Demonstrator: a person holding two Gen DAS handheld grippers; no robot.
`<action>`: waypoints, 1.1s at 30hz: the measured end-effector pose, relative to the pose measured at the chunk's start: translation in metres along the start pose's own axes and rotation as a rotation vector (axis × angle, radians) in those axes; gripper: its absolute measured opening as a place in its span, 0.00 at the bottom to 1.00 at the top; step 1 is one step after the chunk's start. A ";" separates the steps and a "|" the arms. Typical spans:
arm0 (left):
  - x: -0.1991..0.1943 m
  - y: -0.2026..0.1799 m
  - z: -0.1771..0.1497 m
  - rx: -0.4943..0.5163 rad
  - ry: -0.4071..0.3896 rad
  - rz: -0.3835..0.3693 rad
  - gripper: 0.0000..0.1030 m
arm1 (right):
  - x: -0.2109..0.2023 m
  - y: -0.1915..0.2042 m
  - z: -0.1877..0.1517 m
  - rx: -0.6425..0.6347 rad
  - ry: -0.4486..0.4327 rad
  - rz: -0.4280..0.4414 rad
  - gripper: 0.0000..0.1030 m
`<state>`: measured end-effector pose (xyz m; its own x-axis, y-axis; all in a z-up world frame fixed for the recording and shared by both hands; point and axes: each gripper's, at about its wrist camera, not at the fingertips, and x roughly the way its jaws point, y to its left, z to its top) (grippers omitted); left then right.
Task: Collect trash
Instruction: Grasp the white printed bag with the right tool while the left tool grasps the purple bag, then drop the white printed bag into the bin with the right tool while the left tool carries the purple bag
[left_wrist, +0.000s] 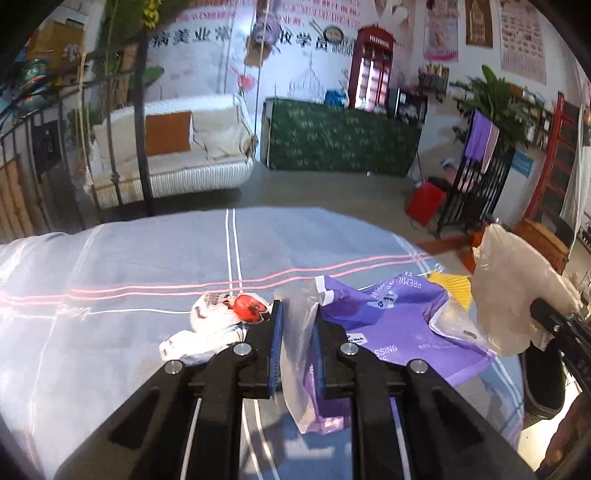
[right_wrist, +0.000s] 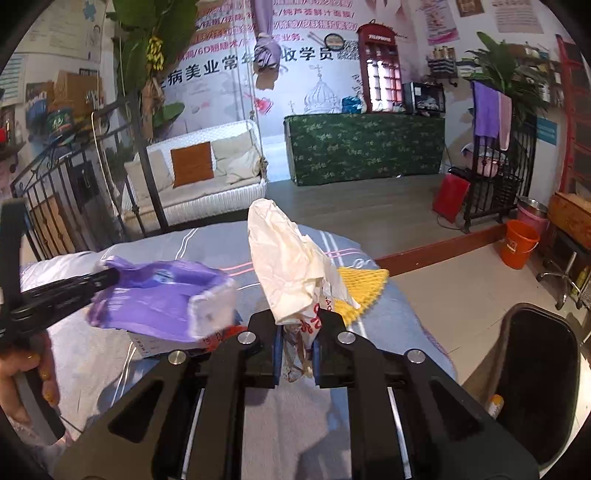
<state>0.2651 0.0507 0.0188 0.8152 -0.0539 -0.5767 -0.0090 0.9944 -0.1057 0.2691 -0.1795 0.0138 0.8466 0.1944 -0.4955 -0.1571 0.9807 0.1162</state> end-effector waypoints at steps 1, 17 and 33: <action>-0.007 -0.002 -0.001 -0.003 -0.012 -0.007 0.14 | -0.005 -0.004 -0.001 0.006 -0.004 -0.004 0.12; -0.073 -0.107 -0.055 0.052 -0.064 -0.252 0.14 | -0.108 -0.111 -0.046 0.145 -0.025 -0.276 0.12; -0.062 -0.201 -0.085 0.205 0.017 -0.440 0.14 | -0.032 -0.254 -0.084 0.323 0.408 -0.316 0.12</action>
<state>0.1668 -0.1535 0.0067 0.7063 -0.4735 -0.5263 0.4506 0.8741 -0.1817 0.2394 -0.4333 -0.0717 0.5540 -0.0506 -0.8310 0.2861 0.9489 0.1330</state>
